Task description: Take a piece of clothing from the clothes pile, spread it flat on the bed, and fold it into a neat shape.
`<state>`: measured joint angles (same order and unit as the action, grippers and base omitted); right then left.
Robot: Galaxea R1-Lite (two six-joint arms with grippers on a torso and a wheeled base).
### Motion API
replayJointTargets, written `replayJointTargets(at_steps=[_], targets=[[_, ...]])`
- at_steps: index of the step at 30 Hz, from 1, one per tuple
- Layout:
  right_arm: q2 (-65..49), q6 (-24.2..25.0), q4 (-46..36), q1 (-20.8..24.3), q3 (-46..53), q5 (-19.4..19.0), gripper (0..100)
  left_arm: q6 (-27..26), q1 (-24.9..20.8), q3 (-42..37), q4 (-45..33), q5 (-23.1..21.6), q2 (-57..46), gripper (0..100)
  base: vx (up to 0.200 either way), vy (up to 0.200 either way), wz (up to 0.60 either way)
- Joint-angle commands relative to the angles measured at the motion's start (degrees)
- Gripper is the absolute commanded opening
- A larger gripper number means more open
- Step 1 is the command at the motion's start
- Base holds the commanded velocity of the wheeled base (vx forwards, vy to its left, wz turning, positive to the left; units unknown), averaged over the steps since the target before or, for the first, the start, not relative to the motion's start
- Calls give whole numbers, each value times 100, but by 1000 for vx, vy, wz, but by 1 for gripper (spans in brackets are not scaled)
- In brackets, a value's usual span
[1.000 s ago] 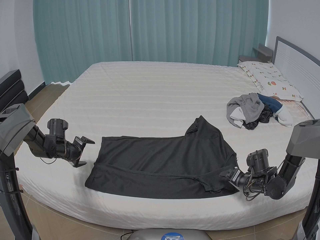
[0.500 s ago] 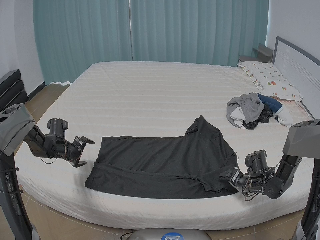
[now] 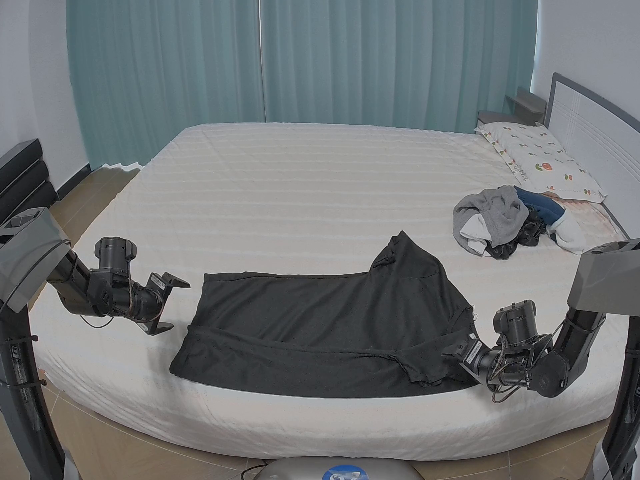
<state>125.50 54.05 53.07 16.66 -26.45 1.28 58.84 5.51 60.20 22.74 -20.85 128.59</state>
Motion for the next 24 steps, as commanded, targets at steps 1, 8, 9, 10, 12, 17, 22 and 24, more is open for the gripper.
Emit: replayJointTargets(at_steps=[1,8,9,10,12,17,22,24], targets=[[124,0,11,-5,-53,-23,0,4,3,1,3,2,9,100,0,0,0],[62,9,2,-5,-27,-14,0,4,3,1,3,2,9,100,0,0,0],[36,18,11,-14,-9,-14,0,4,3,1,3,2,9,100,0,0,0],[9,18,2,-23,0,-14,0,4,3,1,3,2,9,100,0,0,0],[-52,18,2,-40,35,-14,0,4,3,-8,3,2,9,100,0,0,0],[-184,9,-16,-49,79,-5,0,4,3,-8,3,2,9,100,0,0,0],[-289,-26,-68,-67,158,-14,0,4,3,-8,3,2,9,100,0,0,0],[-325,-62,-68,-128,149,-23,0,13,3,1,3,2,9,100,0,0,0]])
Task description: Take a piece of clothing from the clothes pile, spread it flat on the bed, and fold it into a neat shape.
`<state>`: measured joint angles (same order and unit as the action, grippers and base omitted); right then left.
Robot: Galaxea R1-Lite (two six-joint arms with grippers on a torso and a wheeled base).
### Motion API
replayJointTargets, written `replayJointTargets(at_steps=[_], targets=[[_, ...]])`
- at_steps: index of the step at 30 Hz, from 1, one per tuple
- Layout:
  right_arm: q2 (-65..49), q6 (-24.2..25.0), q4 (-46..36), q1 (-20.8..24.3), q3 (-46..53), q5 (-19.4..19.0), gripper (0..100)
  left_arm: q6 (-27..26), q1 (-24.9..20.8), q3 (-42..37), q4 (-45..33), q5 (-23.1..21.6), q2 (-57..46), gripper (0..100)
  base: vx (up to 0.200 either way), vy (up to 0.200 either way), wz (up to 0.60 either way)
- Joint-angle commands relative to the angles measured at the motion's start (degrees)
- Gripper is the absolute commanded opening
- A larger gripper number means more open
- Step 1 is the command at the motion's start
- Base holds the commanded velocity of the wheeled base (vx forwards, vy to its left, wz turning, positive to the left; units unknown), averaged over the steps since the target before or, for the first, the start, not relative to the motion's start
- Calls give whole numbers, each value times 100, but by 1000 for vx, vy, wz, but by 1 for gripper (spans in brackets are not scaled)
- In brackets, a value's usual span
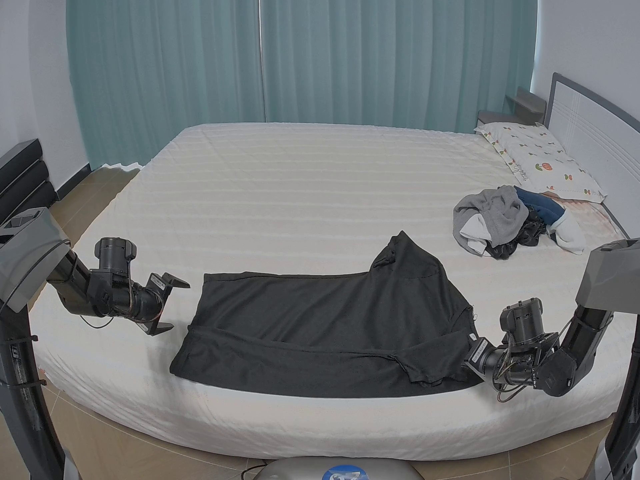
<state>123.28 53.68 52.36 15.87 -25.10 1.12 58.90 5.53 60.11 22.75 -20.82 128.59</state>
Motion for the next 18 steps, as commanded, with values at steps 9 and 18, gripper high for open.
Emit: replayJointTargets(at_steps=[9,18], targets=[[-252,-103,82,-366,-592,-938,100,25,0,53,2,8,17,100,0,0,0],[697,583,301,-796,-1735,-1246,100,25,0,53,2,8,9,100,0,0,0]])
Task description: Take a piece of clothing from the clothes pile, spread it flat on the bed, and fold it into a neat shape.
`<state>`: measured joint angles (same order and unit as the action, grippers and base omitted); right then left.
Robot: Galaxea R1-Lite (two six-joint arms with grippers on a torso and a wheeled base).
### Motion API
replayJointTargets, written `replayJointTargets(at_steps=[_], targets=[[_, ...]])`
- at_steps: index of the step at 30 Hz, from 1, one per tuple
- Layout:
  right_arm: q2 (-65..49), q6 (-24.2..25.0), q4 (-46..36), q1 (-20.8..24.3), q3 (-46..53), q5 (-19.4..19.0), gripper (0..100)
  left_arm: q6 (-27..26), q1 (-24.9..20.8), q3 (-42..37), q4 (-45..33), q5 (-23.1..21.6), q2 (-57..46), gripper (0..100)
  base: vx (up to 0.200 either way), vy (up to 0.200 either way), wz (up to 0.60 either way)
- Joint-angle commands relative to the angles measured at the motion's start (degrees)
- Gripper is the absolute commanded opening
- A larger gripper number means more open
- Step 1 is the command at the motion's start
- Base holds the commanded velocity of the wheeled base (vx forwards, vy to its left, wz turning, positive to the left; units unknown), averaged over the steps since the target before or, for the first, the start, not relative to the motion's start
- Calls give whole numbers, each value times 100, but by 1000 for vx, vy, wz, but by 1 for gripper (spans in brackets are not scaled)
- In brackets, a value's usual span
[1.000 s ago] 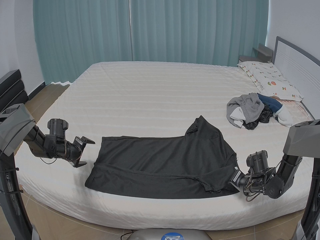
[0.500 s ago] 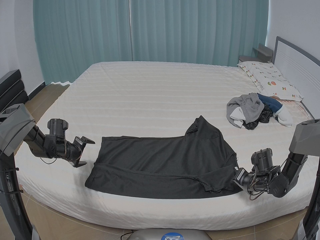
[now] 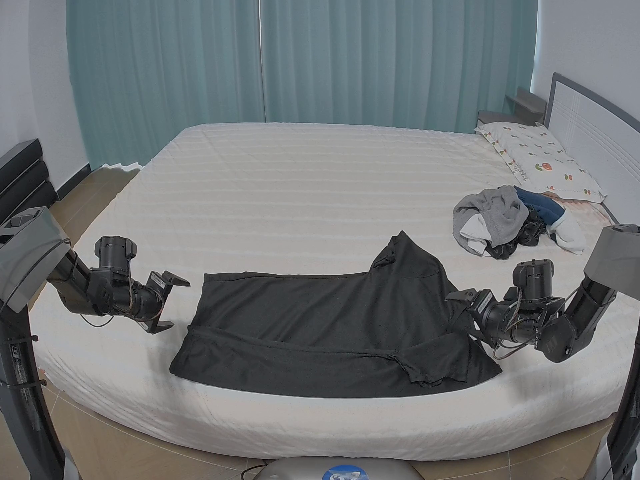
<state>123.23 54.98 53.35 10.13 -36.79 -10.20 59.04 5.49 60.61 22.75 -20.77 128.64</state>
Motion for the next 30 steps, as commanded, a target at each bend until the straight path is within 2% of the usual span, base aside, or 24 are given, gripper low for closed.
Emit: replayJointTargets(at_steps=[1,3,4,5,8,11,23,30], targets=[[807,593,343,-248,-592,-166,100,11,5,3,2,3,4,100,0,0,0],[983,769,747,-275,-540,-307,100,2,5,-14,2,3,-5,100,100,0,0],[1062,786,1161,-275,-443,-333,100,-6,5,-23,2,3,-5,100,200,0,0],[1062,786,1161,-275,-443,-333,100,-6,5,-23,2,3,-5,100,200,0,0],[1177,751,1828,-275,-100,-421,100,-6,5,-23,2,3,-5,100,200,0,0],[1185,716,1846,-231,-39,-421,100,-6,5,-23,2,3,-5,100,200,0,0],[1220,619,1943,-204,23,-421,100,-6,5,-5,2,3,4,100,0,0,0],[1352,602,2453,-196,190,-395,100,2,-4,197,2,38,-14,100,0,0,0]])
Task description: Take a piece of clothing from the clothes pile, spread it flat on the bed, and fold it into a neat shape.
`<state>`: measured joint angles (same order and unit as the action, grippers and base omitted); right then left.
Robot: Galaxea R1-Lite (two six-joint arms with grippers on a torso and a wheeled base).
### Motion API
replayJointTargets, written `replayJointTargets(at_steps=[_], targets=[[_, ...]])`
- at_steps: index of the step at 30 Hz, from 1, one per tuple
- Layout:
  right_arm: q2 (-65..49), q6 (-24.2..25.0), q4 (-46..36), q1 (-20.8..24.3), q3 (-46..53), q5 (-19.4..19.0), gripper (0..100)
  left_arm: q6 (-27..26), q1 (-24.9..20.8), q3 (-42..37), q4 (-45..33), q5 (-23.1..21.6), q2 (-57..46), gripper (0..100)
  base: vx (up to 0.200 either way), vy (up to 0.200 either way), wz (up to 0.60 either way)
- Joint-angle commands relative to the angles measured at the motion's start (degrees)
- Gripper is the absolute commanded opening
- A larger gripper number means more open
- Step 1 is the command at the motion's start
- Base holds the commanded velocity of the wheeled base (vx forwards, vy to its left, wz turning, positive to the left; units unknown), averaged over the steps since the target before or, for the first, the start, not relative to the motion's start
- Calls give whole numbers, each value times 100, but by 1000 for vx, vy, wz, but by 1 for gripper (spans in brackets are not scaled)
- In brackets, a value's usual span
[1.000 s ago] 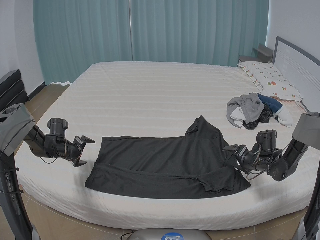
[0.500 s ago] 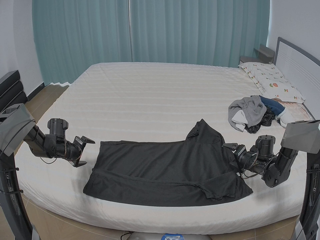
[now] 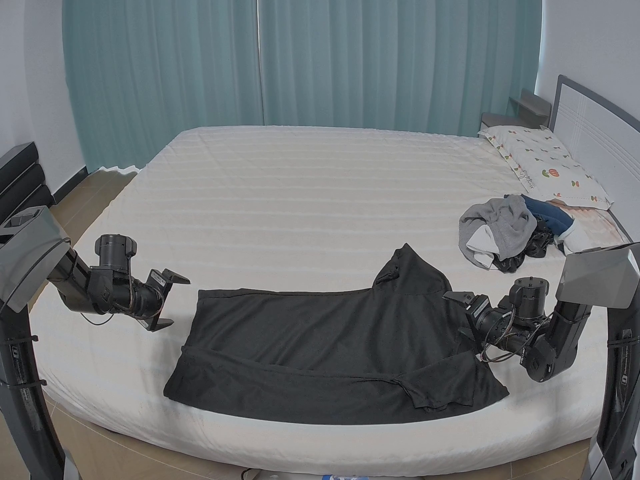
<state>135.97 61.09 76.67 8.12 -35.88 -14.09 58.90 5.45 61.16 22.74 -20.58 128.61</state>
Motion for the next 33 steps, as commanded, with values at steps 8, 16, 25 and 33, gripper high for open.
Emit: replayJointTargets(at_steps=[8,16,25,33], targets=[[175,0,384,5,151,-6,100,16,-211,1188,-59,142,463,100,0,0,0],[193,-9,384,23,151,3,100,-81,-360,2524,-138,212,1316,100,0,0,0],[272,-176,393,58,151,21,100,-1171,-387,2497,-103,230,1535,100,0,0,0],[333,-220,569,111,221,65,100,-1812,-519,2330,-67,748,1650,100,0,0,0]])
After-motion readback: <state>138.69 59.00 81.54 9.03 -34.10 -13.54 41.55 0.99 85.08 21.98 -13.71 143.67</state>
